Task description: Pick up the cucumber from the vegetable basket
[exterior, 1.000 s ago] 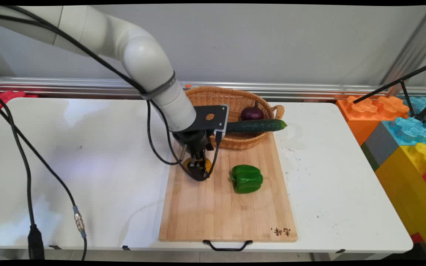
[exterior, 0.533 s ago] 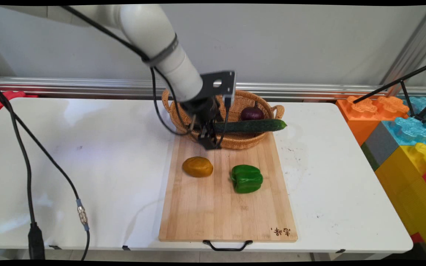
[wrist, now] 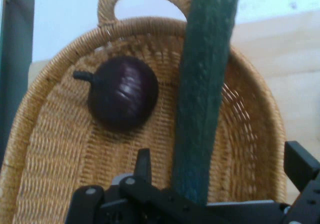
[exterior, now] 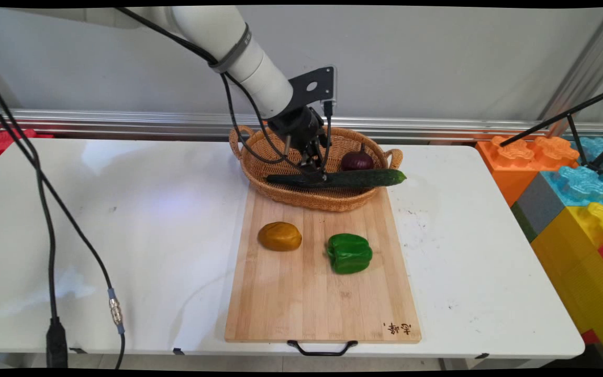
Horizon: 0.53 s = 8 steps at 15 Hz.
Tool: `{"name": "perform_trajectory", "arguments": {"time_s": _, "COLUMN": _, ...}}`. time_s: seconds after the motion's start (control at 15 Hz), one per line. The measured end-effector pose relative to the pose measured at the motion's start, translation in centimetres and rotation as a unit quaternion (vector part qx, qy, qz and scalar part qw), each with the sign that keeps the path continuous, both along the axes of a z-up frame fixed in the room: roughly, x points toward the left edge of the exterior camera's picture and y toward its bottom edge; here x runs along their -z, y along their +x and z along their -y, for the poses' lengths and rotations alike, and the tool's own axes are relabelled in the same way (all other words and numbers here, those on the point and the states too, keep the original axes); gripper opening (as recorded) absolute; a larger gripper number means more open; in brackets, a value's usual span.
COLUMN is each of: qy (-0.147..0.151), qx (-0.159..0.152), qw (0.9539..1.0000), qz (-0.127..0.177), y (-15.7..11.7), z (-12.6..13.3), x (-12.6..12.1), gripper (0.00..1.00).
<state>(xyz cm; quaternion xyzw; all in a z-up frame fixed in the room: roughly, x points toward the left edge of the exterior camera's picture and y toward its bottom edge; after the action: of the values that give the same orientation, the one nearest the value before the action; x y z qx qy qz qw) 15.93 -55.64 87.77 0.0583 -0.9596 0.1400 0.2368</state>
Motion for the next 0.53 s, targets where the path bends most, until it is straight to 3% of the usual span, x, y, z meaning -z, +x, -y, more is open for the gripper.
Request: {"name": "perform_trajectory", "arguments": {"time_s": 0.53, "qy": 0.020, "qx": 0.012, "qw": 0.9988, "qz": -0.044, "y": -0.2, "z": 3.9, "x": 5.6, "gripper": 1.00}}
